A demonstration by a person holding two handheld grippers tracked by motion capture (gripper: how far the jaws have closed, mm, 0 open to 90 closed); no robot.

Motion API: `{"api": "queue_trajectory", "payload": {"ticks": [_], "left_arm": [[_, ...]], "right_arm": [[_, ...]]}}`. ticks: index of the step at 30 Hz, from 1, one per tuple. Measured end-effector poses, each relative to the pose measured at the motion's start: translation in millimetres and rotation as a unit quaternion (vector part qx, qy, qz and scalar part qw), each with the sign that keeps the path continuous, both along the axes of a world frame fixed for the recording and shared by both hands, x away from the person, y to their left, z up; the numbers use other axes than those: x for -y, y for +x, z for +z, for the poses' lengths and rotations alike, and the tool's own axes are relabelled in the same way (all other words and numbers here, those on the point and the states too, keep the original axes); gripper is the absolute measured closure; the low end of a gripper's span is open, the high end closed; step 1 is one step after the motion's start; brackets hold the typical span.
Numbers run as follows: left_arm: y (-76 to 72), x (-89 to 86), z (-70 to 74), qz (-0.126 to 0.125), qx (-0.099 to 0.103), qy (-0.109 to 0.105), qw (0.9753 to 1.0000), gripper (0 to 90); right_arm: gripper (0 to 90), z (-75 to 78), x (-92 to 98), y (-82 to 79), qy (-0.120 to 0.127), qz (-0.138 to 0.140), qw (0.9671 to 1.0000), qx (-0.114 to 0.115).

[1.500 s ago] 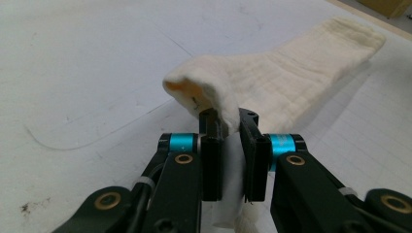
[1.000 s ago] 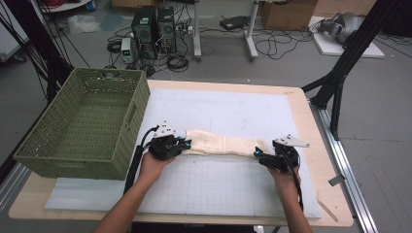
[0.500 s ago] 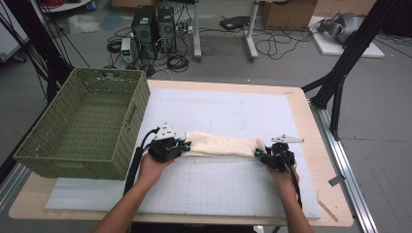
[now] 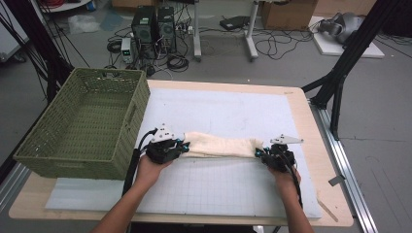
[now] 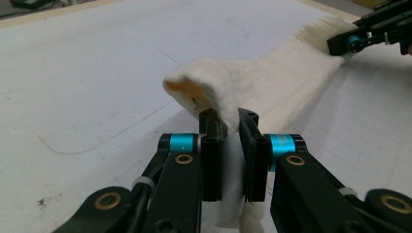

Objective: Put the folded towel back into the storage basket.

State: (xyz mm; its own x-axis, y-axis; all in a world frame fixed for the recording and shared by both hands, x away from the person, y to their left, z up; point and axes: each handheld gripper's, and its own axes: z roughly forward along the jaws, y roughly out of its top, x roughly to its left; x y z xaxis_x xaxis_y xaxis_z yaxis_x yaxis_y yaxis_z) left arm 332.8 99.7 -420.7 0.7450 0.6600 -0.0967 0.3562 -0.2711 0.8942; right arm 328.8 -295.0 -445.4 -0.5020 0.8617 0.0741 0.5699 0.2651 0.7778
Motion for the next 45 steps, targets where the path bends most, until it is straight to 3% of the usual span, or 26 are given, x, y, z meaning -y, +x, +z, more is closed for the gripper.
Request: {"api": "queue_trajectory", "payload": {"ticks": [11, 18, 27, 29, 33, 45], "left_arm": [[-16.1, -12.8, 17.1, -0.004, 0.032, -0.024, 0.9992, 80.9], [-23.5, -20.0, 24.0, -0.006, 0.045, -0.028, 0.9986, 80.9], [-32.9, -27.3, 30.0, -0.006, 0.058, -0.034, 0.9977, 80.9], [-35.8, -30.2, 32.5, -0.005, 0.063, -0.037, 0.9973, 80.9], [-42.2, -35.8, 37.6, -0.005, 0.074, -0.040, 0.9965, 80.9], [-59.1, -54.5, 48.4, 0.005, 0.095, -0.050, 0.9942, 80.9]], "right_arm": [[80.1, 12.4, 1.2, -8.9, 0.023, 0.035, 0.9974, 0.059], [80.3, 21.8, 1.9, -12.3, 0.037, 0.046, 0.9938, 0.094], [80.3, 29.0, -0.7, -14.0, 0.047, 0.057, 0.9910, 0.111], [80.3, 34.2, -3.5, -12.9, 0.047, 0.064, 0.9888, 0.126], [80.3, 38.9, -6.8, -12.2, 0.049, 0.071, 0.9872, 0.134], [80.3, 66.0, -24.4, -3.4, 0.066, 0.093, 0.9778, 0.176]]}}
